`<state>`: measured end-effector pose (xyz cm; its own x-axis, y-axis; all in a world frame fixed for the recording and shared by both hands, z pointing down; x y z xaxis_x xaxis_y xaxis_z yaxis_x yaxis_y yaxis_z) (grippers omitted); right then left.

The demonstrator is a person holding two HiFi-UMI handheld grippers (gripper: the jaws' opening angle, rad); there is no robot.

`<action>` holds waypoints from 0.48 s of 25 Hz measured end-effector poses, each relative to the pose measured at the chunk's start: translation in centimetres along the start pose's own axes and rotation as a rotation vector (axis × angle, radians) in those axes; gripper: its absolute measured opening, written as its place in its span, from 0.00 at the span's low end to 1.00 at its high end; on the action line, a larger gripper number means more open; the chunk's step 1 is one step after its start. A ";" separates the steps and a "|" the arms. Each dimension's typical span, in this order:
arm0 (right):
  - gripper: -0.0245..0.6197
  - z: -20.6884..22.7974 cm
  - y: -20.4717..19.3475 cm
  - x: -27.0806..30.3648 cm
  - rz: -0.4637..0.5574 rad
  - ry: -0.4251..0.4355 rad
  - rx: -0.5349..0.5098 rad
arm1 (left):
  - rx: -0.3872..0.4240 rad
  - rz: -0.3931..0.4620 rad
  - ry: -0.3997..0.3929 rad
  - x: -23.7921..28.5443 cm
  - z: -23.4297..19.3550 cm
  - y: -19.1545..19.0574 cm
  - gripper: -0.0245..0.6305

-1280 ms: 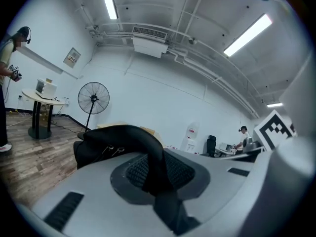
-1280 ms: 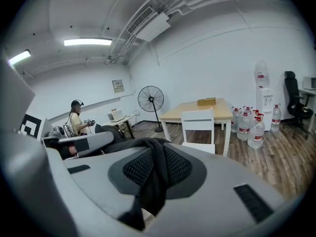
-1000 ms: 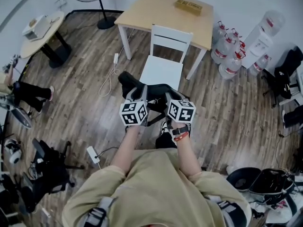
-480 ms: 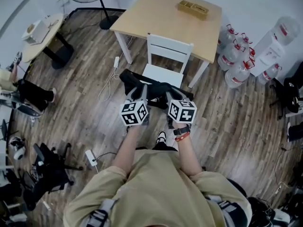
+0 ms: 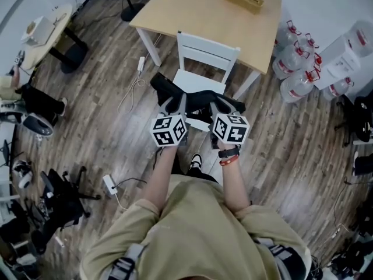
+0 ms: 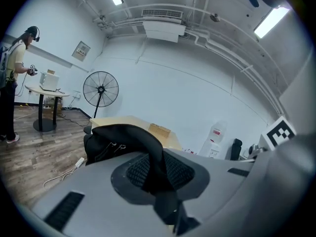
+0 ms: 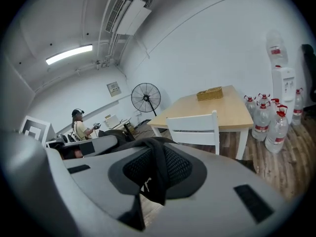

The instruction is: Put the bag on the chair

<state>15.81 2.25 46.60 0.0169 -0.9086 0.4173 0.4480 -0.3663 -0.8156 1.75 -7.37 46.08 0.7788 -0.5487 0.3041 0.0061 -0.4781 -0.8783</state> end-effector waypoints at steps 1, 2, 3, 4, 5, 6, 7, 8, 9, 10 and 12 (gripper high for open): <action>0.16 0.4 0.0 0.7 -0.006 0.000 0.003 | -0.002 -0.005 0.003 0.7 -0.3 -0.1 0.14; 0.16 0.8 0.0 1.3 -0.013 0.000 0.007 | -0.003 -0.012 0.006 1.3 -0.6 -0.3 0.14; 0.16 1.1 -0.1 2.0 -0.019 0.000 0.012 | -0.005 -0.020 0.008 2.0 -0.9 -0.4 0.14; 0.16 1.4 -0.2 2.6 -0.025 -0.001 0.017 | -0.005 -0.028 0.009 2.6 -1.2 -0.6 0.14; 0.16 1.7 -0.2 3.3 -0.030 -0.002 0.022 | -0.005 -0.036 0.009 3.2 -1.6 -0.7 0.14; 0.16 1.9 -0.3 4.0 -0.037 -0.003 0.029 | -0.004 -0.044 0.009 3.8 -2.0 -0.8 0.14; 0.16 2.1 -0.4 4.8 -0.045 -0.004 0.036 | -0.004 -0.052 0.011 4.4 -2.6 -0.8 0.14; 0.16 2.2 -0.5 5.6 -0.055 -0.003 0.043 | -0.005 -0.061 0.014 5.0 -3.1 -0.9 0.14; 0.16 2.4 -0.6 6.4 -0.065 -0.003 0.049 | -0.006 -0.070 0.018 5.6 -3.7 -0.9 0.14; 0.16 2.6 -0.7 7.2 -0.076 -0.003 0.055 | -0.006 -0.080 0.021 6.2 -4.3 -1.0 0.14; 0.16 3.1 -0.9 8.7 -0.095 -0.007 0.060 | -0.006 -0.104 0.025 7.6 -5.2 -1.3 0.14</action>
<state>18.35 -4.68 52.17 -0.0216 -0.8687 0.4948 0.5009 -0.4377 -0.7467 4.39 -14.46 51.44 0.7585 -0.5125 0.4026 0.0821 -0.5376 -0.8392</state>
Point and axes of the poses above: the fingertips, and each gripper's own axes: x forward along the fingers, z to its right, y out of its top, the point moved 6 cm from there along -x, backward along the fingers, and after that the axes turned 3 degrees about y, right-handed, at the moved point
